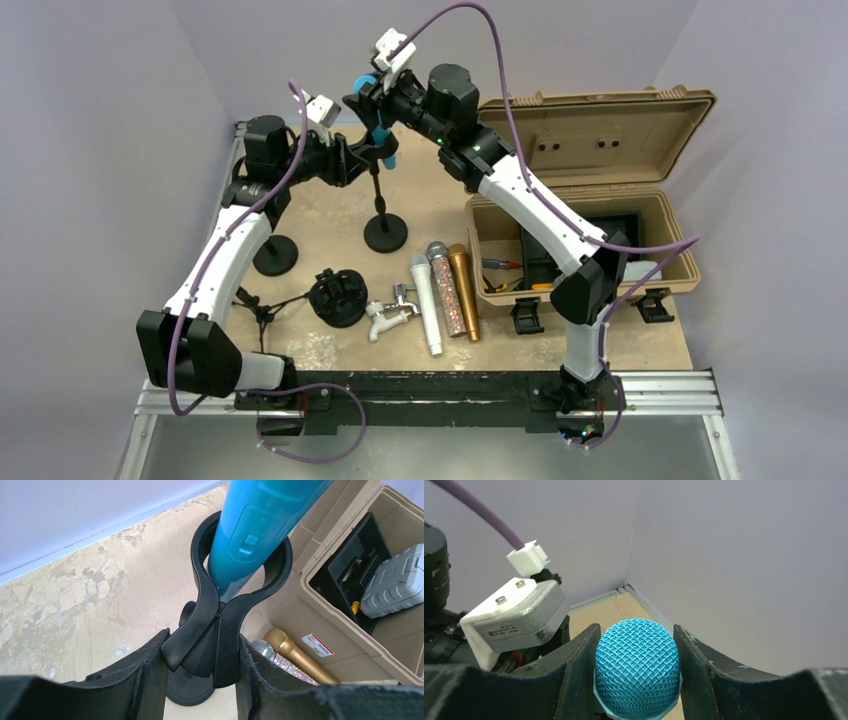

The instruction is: Remove the microphone from the stand

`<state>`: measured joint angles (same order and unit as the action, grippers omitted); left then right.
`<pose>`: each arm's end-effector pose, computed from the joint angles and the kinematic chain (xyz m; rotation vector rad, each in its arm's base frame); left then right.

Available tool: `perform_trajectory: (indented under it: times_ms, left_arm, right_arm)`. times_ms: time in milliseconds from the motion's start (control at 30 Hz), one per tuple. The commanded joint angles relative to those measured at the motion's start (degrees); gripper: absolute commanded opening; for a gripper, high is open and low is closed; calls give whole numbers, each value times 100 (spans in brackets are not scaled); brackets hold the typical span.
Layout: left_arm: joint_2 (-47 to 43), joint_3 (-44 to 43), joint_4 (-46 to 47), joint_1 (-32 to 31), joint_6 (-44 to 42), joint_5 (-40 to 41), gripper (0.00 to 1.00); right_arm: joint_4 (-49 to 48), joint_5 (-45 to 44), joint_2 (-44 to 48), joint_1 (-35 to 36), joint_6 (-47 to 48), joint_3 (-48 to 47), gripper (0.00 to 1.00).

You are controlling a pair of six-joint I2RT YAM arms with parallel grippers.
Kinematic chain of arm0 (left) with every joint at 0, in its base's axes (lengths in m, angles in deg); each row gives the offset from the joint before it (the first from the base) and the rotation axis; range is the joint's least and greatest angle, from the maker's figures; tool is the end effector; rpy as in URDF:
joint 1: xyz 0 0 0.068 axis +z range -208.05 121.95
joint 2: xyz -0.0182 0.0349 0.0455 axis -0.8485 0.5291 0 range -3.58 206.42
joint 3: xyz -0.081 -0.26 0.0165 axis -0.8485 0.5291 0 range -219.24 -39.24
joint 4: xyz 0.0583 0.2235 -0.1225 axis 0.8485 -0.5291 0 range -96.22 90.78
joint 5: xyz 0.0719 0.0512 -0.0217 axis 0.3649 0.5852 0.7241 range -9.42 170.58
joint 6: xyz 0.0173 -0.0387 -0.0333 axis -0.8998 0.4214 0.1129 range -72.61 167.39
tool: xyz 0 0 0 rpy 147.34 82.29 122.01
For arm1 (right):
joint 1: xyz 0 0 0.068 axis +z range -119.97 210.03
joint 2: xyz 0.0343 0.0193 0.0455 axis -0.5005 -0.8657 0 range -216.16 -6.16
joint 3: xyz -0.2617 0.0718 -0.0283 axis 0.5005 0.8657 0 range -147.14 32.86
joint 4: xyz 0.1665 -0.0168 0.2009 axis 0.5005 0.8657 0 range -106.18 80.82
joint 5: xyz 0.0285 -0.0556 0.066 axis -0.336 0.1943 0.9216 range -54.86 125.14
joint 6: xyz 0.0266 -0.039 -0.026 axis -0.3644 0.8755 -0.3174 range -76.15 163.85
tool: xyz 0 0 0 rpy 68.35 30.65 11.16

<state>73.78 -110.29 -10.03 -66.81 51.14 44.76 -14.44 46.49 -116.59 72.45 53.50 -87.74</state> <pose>0.3038 -0.0680 0.3736 0.5144 1.8030 -0.7324 0.3279 0.3090 0.4792 -0.7840 1.2258 0.6104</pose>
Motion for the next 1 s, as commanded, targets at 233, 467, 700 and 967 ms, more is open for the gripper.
perform_trajectory:
  times_ms: [233, 467, 700, 967]
  left_arm:
    - [-46, -259, -322, 5, -64, 135, 0]
    - [-101, -238, -257, -8, -55, -70, 0]
    - [-212, -123, -341, -65, -161, 481, 0]
    - [-326, -295, -688, -56, 163, 1147, 28]
  right_arm:
    - [-672, -2932, 1753, -111, -200, 500, 1]
    - [-1132, -3366, 1977, -119, 45, 922, 0]
    - [-595, -3063, 1811, -111, -61, 62, 0]
    - [-275, -2301, 2460, -37, -769, 1537, 0]
